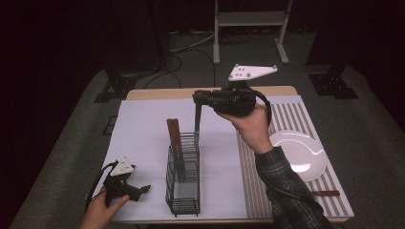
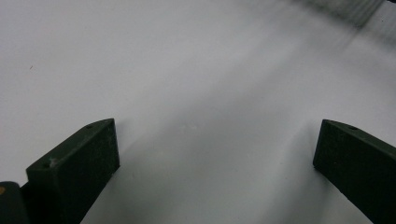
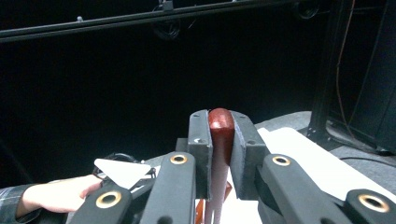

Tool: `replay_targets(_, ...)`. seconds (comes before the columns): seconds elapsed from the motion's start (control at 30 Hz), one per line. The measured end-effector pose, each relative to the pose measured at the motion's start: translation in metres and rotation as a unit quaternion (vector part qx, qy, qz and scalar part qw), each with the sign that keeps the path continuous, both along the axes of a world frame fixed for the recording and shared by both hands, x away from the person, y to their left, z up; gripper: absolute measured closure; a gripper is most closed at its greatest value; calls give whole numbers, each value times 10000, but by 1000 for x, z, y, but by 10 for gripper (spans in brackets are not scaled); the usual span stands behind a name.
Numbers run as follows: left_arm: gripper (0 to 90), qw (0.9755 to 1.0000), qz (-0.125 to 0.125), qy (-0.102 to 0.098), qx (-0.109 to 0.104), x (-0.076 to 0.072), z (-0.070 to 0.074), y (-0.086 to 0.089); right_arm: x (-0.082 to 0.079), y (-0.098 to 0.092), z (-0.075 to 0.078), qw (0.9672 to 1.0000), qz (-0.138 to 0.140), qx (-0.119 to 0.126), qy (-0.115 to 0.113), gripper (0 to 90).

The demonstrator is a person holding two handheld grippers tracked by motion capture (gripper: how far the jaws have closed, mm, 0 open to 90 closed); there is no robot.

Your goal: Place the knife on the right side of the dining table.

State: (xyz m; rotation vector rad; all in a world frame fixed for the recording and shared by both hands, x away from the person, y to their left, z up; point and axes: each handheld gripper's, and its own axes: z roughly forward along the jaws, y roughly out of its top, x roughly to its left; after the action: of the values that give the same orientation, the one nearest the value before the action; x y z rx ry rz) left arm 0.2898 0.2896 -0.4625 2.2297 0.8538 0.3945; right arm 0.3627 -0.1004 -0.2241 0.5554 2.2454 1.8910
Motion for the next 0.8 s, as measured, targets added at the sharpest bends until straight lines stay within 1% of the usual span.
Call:
replay_targets(0.17,0,10000,-1,-1,1,0,0,0,-1,-11,7,9999,-123,52,-50,790)
replay_targets(0.3,0,10000,3,8,-6,0,0,0,-1,-19,10,9996,-232,56,-116,790)
replay_targets(0.37,0,10000,5,7,-10,0,0,0,0,-24,10,9994,-310,67,-110,790)
replay_targets(0.53,0,10000,6,9,-11,0,0,0,2,-36,8,9987,-496,24,-94,790)
replay_targets(0.63,0,10000,8,13,-13,0,0,0,5,-43,5,9975,-701,-30,-117,790)
replay_targets(0.67,0,10000,8,13,-13,0,0,0,5,-43,5,9975,-701,-30,-117,790)
replay_targets(0.7,0,10000,7,13,-13,0,0,0,6,-45,5,9971,-748,-51,-136,790)
replay_targets(0.77,0,10000,6,11,-12,0,0,0,9,-52,2,9951,-963,-110,-197,790)
replay_targets(0.8,0,10000,6,11,-12,0,0,0,9,-52,2,9951,-963,-110,-197,790)
